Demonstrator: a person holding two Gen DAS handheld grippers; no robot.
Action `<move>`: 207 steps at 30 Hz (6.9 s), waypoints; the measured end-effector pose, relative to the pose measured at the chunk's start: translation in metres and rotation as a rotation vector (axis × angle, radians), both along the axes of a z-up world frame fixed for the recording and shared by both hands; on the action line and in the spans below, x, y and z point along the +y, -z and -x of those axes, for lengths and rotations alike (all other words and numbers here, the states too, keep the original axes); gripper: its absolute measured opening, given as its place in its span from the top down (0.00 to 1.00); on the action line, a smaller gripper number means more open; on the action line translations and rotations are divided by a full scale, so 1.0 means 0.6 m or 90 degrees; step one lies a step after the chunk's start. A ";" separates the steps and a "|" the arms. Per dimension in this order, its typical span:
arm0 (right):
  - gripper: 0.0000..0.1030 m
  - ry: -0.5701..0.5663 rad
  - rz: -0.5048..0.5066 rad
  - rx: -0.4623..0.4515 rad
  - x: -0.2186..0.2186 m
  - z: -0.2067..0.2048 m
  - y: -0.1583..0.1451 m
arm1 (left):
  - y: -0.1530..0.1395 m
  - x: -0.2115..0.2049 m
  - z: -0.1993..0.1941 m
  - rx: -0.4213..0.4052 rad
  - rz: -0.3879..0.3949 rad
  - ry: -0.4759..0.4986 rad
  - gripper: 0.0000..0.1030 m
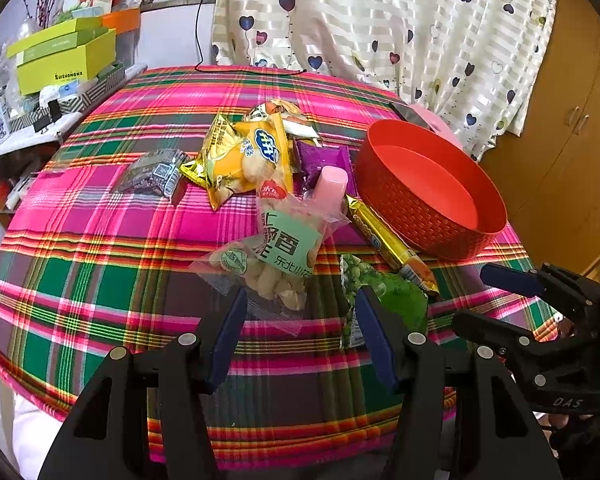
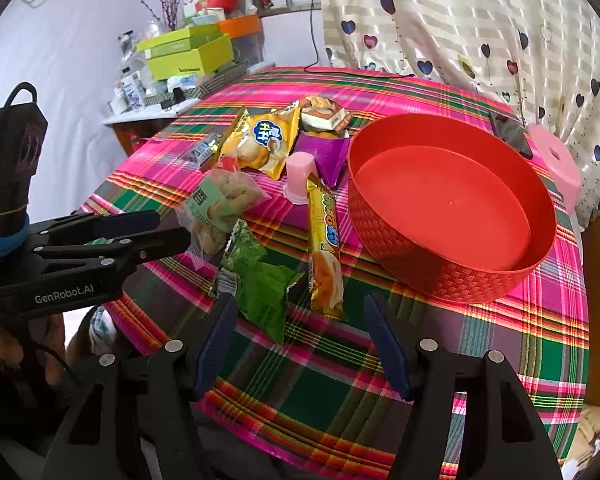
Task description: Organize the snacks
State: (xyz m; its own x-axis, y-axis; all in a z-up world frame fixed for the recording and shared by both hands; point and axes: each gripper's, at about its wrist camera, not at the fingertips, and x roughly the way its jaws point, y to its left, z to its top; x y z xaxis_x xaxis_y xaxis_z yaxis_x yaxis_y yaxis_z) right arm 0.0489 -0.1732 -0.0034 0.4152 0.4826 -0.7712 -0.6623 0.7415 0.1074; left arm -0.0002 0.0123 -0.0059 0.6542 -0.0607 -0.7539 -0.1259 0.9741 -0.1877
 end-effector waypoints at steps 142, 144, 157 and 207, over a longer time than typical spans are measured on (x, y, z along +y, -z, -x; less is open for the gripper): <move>0.80 0.043 0.030 0.053 0.057 -0.099 0.051 | 0.045 0.030 -0.099 0.005 -0.049 0.068 0.59; 0.80 0.039 0.025 0.046 0.055 -0.094 0.045 | 0.043 0.033 -0.096 0.006 -0.048 0.061 0.59; 0.80 0.017 -0.010 -0.011 0.043 -0.061 -0.003 | 0.000 0.040 -0.070 -0.029 -0.032 0.038 0.61; 0.79 0.205 -0.024 0.002 -0.145 -0.230 -0.002 | -0.035 -0.196 -0.297 0.005 0.012 0.243 0.60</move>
State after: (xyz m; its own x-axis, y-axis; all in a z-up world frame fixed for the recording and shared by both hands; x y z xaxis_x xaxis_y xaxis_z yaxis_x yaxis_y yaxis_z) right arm 0.1868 -0.2599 -0.0019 0.5485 0.3550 -0.7571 -0.3939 0.9083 0.1405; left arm 0.1779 -0.1053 0.0151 0.5763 -0.3132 -0.7548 0.2442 0.9475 -0.2067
